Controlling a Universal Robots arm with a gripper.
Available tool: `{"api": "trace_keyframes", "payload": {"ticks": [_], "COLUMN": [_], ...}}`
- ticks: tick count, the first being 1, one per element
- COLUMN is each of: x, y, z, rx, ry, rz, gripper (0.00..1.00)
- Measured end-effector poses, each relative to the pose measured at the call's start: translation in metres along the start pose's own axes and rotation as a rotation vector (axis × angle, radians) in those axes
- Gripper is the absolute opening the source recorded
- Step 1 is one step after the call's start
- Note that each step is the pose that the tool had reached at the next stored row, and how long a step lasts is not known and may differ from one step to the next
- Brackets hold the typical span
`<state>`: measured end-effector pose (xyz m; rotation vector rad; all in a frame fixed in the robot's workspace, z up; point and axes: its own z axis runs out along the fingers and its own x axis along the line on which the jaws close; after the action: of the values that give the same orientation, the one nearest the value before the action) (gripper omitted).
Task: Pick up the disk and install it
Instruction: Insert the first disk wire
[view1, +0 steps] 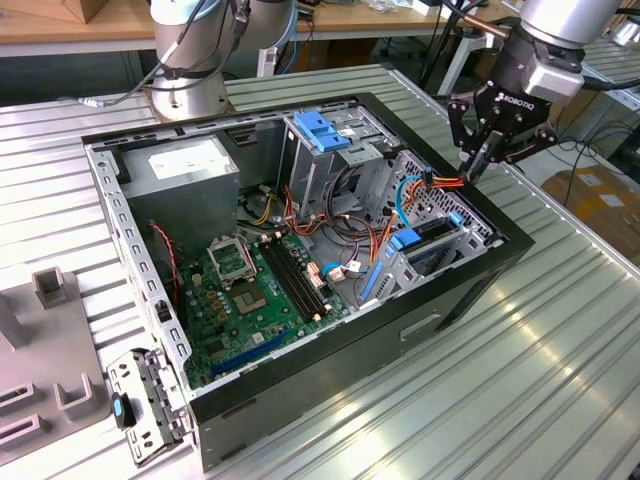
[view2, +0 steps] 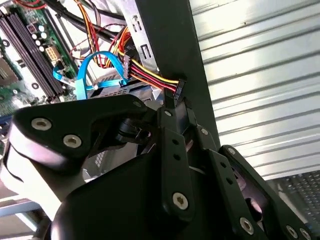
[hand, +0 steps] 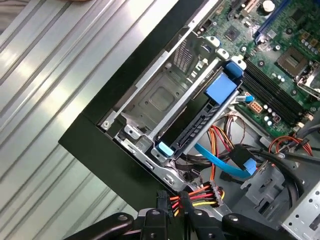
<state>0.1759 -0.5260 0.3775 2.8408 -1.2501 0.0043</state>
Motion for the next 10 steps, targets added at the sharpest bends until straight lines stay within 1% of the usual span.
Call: {"api": "trace_keyframes", "payload": {"ticks": [6, 8, 10], "x": [0.0004, 0.0008, 0.0015], "y": [-0.0005, -0.0012, -0.0027], "z": [0.0012, 0.0022, 0.0038], "rx": [0.0015, 0.0033, 0.0068], "ry": [0.0028, 0.0047, 0.0087], "rz": [-0.083, -0.100, -0.115], "gripper": [0.24, 0.24, 0.24]}}
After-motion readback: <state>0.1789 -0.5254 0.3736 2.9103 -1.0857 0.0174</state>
